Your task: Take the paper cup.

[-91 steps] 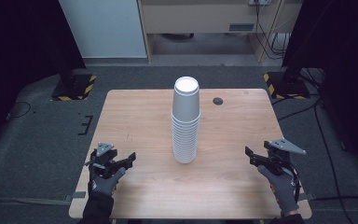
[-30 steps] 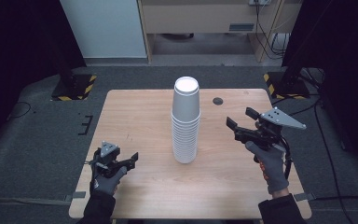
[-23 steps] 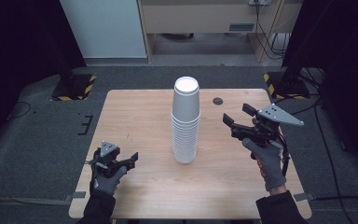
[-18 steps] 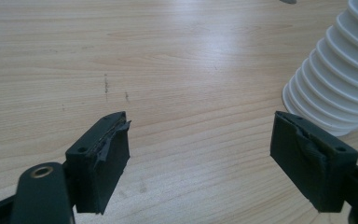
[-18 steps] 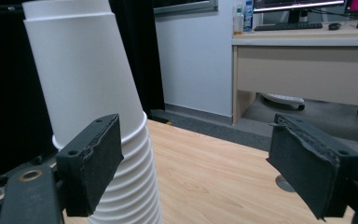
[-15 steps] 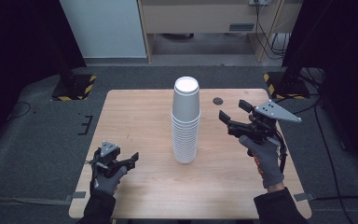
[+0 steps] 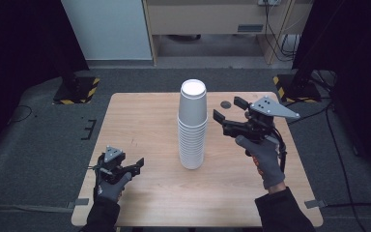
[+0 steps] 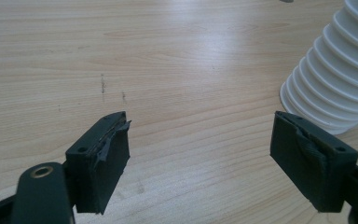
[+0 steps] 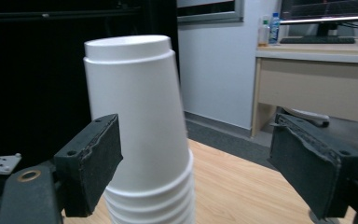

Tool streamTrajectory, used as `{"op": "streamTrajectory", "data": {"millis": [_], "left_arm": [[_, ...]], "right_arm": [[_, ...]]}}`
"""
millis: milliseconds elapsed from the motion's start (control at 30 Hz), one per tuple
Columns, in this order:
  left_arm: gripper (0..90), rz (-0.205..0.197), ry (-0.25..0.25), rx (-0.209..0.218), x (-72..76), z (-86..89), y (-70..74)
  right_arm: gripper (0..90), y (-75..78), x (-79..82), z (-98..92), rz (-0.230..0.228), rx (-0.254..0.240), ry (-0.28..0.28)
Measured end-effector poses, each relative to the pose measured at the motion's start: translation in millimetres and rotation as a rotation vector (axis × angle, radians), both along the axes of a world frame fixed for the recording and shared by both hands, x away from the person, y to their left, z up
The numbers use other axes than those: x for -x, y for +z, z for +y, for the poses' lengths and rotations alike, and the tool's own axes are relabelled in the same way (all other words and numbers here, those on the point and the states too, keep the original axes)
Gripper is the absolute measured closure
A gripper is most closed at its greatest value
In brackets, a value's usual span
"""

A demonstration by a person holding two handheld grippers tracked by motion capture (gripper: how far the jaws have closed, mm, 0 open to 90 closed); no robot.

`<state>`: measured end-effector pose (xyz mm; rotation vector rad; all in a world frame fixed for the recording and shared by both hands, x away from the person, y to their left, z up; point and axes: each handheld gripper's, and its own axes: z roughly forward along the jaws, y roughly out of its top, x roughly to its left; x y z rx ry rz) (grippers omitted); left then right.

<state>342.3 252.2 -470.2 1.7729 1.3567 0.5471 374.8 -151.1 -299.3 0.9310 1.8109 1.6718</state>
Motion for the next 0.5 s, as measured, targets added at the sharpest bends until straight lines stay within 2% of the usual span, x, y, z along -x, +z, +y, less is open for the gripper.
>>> {"op": "streamTrajectory", "data": {"millis": [233, 500], "left_arm": [[18.2, 0.001, 0.0, 0.004, 0.1, 0.7, 0.3], [18.2, -0.002, 0.0, -0.003, -0.5, 0.9, 0.7]], "right_arm": [[16.4, 6.9, -2.4, 24.4, -0.006, 0.006, 0.046], [16.3, 1.6, -14.0, 43.8, 0.01, 0.024, 0.061]]}}
